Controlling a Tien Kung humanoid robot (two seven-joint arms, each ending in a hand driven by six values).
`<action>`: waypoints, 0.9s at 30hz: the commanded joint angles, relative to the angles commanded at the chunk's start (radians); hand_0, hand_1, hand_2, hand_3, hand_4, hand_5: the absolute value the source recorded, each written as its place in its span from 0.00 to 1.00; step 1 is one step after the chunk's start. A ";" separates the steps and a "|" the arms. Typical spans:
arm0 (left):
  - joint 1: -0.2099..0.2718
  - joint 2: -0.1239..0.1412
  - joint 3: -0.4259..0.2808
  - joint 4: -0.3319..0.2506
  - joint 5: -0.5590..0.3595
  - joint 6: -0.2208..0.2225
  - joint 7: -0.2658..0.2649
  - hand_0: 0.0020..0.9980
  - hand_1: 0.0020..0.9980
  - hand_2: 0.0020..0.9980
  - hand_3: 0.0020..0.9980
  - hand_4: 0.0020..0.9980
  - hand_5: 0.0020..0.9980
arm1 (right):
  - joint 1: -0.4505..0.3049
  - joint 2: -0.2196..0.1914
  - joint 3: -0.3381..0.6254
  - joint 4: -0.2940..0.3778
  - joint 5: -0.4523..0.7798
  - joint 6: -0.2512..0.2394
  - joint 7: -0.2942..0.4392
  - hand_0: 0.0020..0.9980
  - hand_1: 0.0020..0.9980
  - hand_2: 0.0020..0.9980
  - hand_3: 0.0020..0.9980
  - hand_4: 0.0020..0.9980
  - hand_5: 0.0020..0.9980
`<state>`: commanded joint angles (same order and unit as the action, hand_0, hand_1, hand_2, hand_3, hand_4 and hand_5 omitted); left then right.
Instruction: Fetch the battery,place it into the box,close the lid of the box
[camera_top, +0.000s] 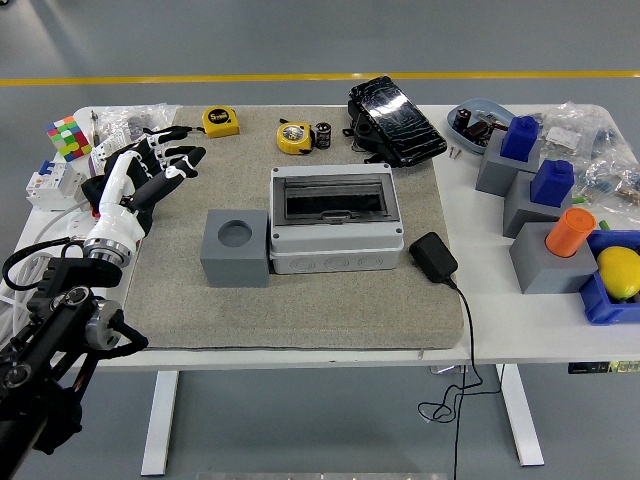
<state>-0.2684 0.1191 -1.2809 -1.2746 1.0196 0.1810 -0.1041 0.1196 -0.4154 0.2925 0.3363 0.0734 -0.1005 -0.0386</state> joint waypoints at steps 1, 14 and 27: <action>-0.002 0.000 -0.001 0.001 0.000 0.000 0.000 0.48 0.60 0.57 0.62 0.99 0.26 | 0.001 -0.001 -0.001 0.000 0.000 0.000 0.000 0.56 0.59 0.57 0.54 0.92 0.47; -0.011 0.008 -0.007 0.001 0.002 -0.006 0.009 0.49 0.60 0.57 0.62 0.99 0.26 | 0.007 -0.002 -0.005 0.001 0.002 0.001 -0.001 0.56 0.59 0.57 0.54 0.92 0.48; -0.011 0.018 -0.052 0.004 0.011 -0.011 0.018 0.49 0.60 0.57 0.62 0.99 0.26 | 0.018 -0.005 -0.012 0.003 0.000 0.002 -0.001 0.56 0.59 0.57 0.54 0.92 0.48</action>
<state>-0.2791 0.1375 -1.3329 -1.2709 1.0305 0.1701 -0.0863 0.1377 -0.4201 0.2801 0.3388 0.0736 -0.0986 -0.0395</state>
